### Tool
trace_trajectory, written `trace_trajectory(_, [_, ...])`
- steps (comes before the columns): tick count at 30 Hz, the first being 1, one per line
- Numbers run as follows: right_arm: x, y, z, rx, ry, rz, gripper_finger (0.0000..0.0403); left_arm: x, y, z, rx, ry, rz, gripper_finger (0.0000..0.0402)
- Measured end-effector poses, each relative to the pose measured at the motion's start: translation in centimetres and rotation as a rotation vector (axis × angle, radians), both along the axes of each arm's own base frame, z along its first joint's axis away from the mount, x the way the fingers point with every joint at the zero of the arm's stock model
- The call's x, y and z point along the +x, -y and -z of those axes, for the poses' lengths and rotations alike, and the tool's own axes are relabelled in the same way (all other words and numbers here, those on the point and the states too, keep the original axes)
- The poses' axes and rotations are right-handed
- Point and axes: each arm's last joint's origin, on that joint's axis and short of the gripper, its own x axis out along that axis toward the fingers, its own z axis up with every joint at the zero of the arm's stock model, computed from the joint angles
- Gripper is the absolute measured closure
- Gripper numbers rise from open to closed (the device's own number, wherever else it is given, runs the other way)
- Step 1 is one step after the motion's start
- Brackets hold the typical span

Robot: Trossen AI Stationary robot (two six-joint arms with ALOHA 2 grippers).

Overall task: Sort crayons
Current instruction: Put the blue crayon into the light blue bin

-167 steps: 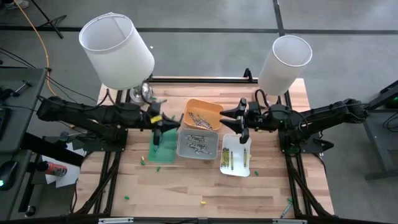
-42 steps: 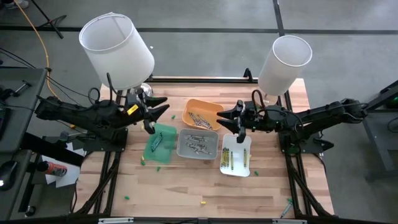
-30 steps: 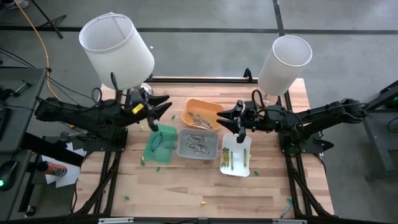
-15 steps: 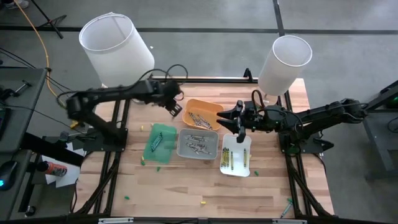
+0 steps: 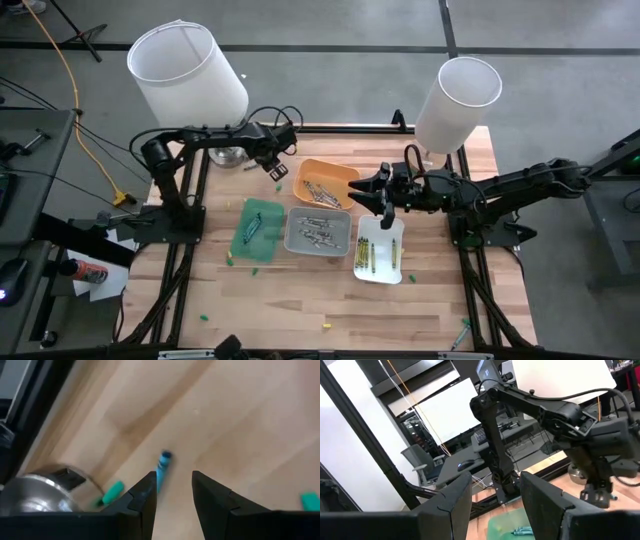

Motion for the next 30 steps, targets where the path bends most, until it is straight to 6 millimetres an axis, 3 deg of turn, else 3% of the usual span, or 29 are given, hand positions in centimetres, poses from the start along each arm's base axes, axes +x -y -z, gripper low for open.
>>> trace_trajectory(10, [0.0,0.0,0.0,0.040,0.003,-0.004,0.0242,-1.0,-2.1,1.5,-0.093,0.048,-0.071,0.0291])
trace_trajectory(20, [0.0,0.0,0.0,0.041,0.003,-0.005,0.0242,-1.1,-2.4,2.7,-0.165,0.044,-0.035,0.0295])
trace_trajectory(23, [0.0,0.0,0.0,0.040,0.002,-0.005,0.0242,-1.0,-2.2,2.8,-0.214,0.068,-0.020,0.0319])
trace_trajectory(27, [0.0,0.0,0.0,0.038,-0.001,-0.005,0.0242,-0.9,-1.7,2.7,-0.280,0.074,0.009,0.0384])
trace_trajectory(30, [0.0,0.0,0.1,0.037,-0.007,-0.005,0.0242,-0.7,-0.9,2.6,-0.316,0.075,0.032,0.0391])
